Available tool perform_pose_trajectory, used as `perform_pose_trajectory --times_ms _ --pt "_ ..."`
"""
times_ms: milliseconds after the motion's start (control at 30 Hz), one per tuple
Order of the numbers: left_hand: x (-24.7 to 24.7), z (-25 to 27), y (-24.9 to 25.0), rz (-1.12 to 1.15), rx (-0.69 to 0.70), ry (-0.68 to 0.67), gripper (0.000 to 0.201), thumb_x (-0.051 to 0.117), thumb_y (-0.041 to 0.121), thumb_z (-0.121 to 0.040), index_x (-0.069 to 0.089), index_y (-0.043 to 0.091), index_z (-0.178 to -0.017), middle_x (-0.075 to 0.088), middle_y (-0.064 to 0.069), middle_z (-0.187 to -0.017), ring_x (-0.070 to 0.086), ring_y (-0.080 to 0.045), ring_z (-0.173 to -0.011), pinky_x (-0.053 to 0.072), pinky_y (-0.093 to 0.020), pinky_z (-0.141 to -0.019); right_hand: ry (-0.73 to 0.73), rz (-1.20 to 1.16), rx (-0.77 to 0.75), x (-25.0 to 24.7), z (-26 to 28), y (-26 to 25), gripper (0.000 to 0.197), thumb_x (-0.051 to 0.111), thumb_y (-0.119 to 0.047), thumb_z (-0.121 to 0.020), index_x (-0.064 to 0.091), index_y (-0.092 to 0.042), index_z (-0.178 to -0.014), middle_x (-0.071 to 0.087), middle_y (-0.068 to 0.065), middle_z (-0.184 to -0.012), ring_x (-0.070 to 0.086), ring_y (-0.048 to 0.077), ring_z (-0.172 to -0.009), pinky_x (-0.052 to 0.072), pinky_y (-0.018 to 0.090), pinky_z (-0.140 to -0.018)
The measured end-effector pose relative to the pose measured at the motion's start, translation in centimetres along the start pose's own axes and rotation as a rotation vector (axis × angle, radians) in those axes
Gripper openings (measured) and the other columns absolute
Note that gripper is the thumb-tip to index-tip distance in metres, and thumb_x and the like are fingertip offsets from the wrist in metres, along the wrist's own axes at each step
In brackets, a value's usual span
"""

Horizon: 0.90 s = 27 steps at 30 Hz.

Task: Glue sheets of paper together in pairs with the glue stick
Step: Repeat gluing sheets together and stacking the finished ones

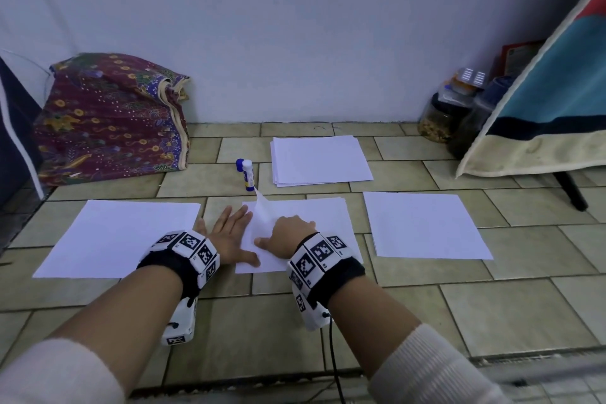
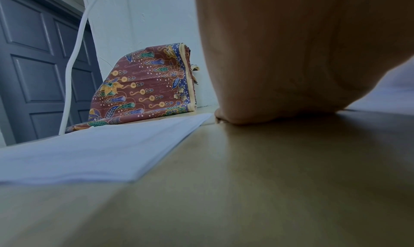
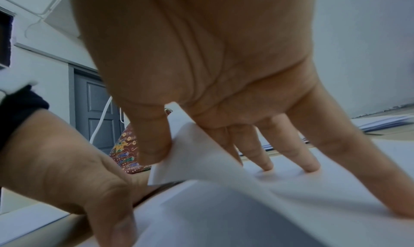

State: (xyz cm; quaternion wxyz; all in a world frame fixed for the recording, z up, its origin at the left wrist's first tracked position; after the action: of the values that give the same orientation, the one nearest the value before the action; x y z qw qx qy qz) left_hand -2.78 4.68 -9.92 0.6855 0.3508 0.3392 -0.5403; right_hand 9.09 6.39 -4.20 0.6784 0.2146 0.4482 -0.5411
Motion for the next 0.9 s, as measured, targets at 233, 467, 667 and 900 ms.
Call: perform_pose_trajectory --times_ms 233,467,667,900 --pt "0.05 -0.03 -0.05 0.01 0.004 0.013 0.106 0.06 0.061 -0.082 -0.011 0.024 -0.153 -0.023 0.012 -0.157 -0.023 -0.014 -0.145 -0.008 -0.058 -0.113 -0.004 0.005 0.017 0.38 -0.38 0.01 0.067 0.038 -0.054 -0.095 0.037 -0.004 -0.139 0.04 0.015 -0.145 0.028 0.029 -0.139 0.018 0.052 -0.114" --pt "-0.01 0.14 0.12 0.01 0.003 0.006 0.107 0.06 0.06 -0.082 -0.012 0.023 -0.153 -0.024 0.011 -0.157 -0.023 -0.014 -0.145 -0.007 -0.059 -0.113 0.001 -0.013 0.02 0.5 -0.42 -0.08 0.066 0.04 -0.055 -0.094 0.039 -0.005 -0.138 0.042 0.014 -0.143 0.029 0.029 -0.138 0.018 0.053 -0.113" --pt "0.17 0.07 0.02 0.012 0.003 0.002 0.117 0.054 0.073 -0.067 -0.011 0.025 -0.152 -0.023 0.012 -0.157 -0.022 -0.014 -0.145 -0.008 -0.059 -0.113 -0.005 -0.032 0.035 0.39 -0.29 0.16 0.066 0.04 -0.054 -0.095 0.038 -0.004 -0.138 0.042 0.014 -0.143 0.029 0.03 -0.138 0.018 0.052 -0.113" --pt "-0.01 0.2 0.06 0.005 0.02 0.006 0.113 0.058 0.067 -0.075 -0.013 0.025 -0.152 -0.022 0.011 -0.157 -0.023 -0.015 -0.145 -0.008 -0.06 -0.112 -0.006 -0.019 0.068 0.58 -0.25 0.27 0.067 0.038 -0.054 -0.095 0.035 -0.005 -0.141 0.038 0.013 -0.147 0.022 0.03 -0.142 0.013 0.053 -0.115"
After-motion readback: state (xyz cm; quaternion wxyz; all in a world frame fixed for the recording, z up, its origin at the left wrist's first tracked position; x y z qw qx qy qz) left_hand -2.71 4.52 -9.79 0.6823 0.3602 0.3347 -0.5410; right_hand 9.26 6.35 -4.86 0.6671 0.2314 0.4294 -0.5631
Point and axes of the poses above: each hand's wrist, its own z-axis away from the middle knuckle, its own x-axis out of the palm, y = z × x, the point moved 9 cm from there along -z, towards the middle knuckle
